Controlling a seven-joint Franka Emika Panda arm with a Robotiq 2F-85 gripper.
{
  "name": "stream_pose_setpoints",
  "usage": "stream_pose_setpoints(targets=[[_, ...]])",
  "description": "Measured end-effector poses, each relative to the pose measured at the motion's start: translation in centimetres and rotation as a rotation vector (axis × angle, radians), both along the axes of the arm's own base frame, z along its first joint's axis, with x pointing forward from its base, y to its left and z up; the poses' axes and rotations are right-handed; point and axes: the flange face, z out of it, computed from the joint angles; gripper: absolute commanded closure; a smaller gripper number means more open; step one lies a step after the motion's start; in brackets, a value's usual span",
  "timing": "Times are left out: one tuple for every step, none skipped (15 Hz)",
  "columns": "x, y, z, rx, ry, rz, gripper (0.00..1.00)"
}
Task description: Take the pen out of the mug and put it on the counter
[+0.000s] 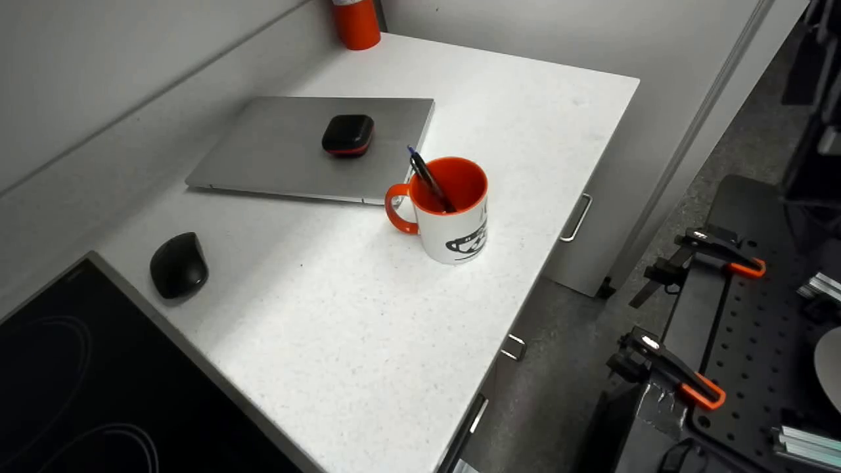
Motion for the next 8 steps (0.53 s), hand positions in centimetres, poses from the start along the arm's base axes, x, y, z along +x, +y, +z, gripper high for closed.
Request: stream_pose_setpoints(targets=[[0.0,0.0,0.0,0.0,0.0,0.0,0.0],[0.1,0.0,0.0,0.0,-0.004,-0.001,0.0],[0.4,0.0,0.0,0.001,-0.027,-0.004,0.0],[1.2,0.1,0.0,0.006,-0.071,-0.011,0.0],[2.2,0.2,-0.1,0.013,-0.125,-0.021,0.0],[3.4,0.2,-0.5,0.019,-0.175,-0.031,0.0],[4.7,0.2,-1.0,0.025,-0.219,-0.042,0.0],[6.0,0.2,-1.6,0.027,-0.257,-0.052,0.0]])
